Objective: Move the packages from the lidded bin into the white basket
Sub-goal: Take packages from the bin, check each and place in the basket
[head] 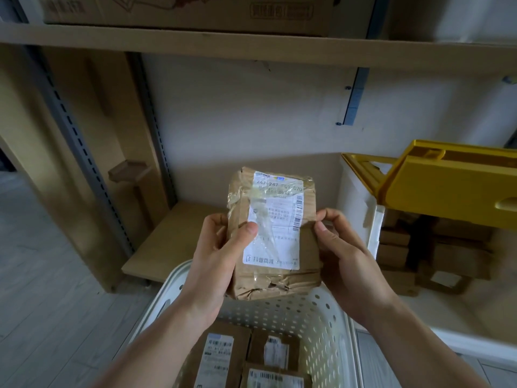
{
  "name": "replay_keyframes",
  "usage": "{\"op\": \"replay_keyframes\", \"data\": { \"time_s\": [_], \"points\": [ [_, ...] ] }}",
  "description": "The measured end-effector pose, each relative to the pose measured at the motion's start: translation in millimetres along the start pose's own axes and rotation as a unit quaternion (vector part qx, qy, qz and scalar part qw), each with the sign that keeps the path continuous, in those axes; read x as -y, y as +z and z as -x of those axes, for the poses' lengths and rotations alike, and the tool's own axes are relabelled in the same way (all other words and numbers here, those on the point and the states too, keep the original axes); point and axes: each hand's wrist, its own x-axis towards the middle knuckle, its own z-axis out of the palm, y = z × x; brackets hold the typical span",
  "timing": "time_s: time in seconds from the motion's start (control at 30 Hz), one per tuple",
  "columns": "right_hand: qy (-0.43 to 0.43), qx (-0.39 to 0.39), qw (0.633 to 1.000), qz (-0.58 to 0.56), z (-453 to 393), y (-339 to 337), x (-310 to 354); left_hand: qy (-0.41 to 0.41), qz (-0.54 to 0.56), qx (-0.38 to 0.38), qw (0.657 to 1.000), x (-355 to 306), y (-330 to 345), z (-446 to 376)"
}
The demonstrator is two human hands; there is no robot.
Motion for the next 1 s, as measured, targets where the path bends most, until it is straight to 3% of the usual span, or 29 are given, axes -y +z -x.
{"op": "replay_keyframes", "data": {
  "time_s": [0.13, 0.5, 0.7, 1.0],
  "points": [
    [-0.011, 0.023, 1.000, -0.004, 3, -1, 2, 0.005, -0.017, -0.013, 1.000, 2, 0, 1],
    [-0.028, -0.022, 0.999, -0.001, 4, -4, 3, 0.046, -0.053, -0.020, 0.997, 2, 5, 2],
    [-0.026, -0.011, 1.000, -0.002, 2, -5, 3, 0.092, -0.161, -0.020, 0.982, -5, 8, 5],
    [-0.034, -0.009, 0.999, 0.010, 1, -7, -2, 0.110, -0.235, -0.024, 0.965, 0, 2, 8]
  ]
}}
